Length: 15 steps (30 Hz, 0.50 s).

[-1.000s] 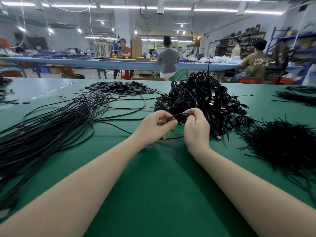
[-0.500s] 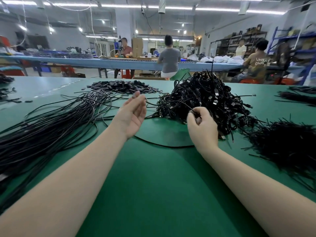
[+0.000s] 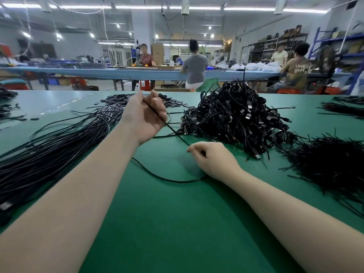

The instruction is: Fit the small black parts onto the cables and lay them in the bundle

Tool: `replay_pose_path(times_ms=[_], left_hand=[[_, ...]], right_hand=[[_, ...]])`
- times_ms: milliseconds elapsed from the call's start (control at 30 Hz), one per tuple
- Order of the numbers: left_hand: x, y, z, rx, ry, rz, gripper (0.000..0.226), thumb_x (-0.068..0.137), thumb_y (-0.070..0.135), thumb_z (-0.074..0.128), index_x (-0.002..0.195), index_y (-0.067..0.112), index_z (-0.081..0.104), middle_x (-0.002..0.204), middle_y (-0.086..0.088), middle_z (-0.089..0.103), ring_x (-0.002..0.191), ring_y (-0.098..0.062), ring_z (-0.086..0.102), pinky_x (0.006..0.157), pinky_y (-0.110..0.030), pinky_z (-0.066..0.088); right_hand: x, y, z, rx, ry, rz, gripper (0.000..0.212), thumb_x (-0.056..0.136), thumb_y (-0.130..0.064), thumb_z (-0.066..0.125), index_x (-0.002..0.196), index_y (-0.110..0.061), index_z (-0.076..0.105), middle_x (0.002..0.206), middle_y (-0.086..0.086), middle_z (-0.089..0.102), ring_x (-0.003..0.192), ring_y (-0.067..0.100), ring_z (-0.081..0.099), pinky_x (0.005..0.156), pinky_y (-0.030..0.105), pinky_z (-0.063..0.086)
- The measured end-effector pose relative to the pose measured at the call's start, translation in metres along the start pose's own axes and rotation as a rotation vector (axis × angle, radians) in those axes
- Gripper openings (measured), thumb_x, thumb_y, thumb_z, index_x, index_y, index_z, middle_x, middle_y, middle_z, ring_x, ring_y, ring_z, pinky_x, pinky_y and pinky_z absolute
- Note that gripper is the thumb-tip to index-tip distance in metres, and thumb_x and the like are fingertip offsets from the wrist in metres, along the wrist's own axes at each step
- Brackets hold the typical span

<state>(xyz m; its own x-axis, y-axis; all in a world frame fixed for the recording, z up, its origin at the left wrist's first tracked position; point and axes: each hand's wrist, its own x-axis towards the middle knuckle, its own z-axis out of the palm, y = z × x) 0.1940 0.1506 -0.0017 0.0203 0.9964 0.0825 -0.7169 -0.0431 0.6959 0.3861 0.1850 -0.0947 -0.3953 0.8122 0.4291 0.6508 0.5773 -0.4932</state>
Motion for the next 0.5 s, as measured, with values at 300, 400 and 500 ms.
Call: replay_pose_path(times_ms=[300, 400, 500], left_hand=[[-0.006, -0.052, 0.016, 1.204, -0.072, -0.506, 0.060, 0.102, 0.052, 0.015, 0.113, 0.012, 0.057, 0.100, -0.008, 0.071, 0.075, -0.014, 0.066, 0.065, -0.023, 0.042], [0.003, -0.041, 0.017, 0.828, 0.086, -0.120, 0.055, 0.104, 0.044, 0.019, 0.121, 0.007, 0.057, 0.116, -0.012, 0.067, 0.088, -0.017, 0.065, 0.082, -0.029, 0.049], [0.002, -0.019, 0.026, 0.460, 0.027, 0.039, 0.056, 0.105, 0.044, 0.018, 0.112, 0.009, 0.062, 0.107, -0.008, 0.072, 0.088, -0.016, 0.070, 0.077, -0.026, 0.053]], right_hand=[[-0.004, -0.010, -0.010, 0.301, 0.300, -0.080, 0.033, 0.097, -0.031, 0.050, 0.072, -0.010, 0.055, 0.054, -0.007, 0.045, 0.052, 0.008, 0.038, 0.054, 0.032, 0.035], [-0.011, -0.025, -0.001, 0.300, 0.230, -0.267, 0.028, 0.098, -0.030, 0.039, 0.090, -0.011, 0.059, 0.052, -0.013, 0.041, 0.047, 0.004, 0.034, 0.050, 0.030, 0.031], [-0.008, -0.029, 0.006, 0.393, 0.074, -0.265, 0.024, 0.100, -0.023, 0.040, 0.109, -0.022, 0.063, 0.050, -0.014, 0.038, 0.045, 0.005, 0.030, 0.047, 0.018, 0.025]])
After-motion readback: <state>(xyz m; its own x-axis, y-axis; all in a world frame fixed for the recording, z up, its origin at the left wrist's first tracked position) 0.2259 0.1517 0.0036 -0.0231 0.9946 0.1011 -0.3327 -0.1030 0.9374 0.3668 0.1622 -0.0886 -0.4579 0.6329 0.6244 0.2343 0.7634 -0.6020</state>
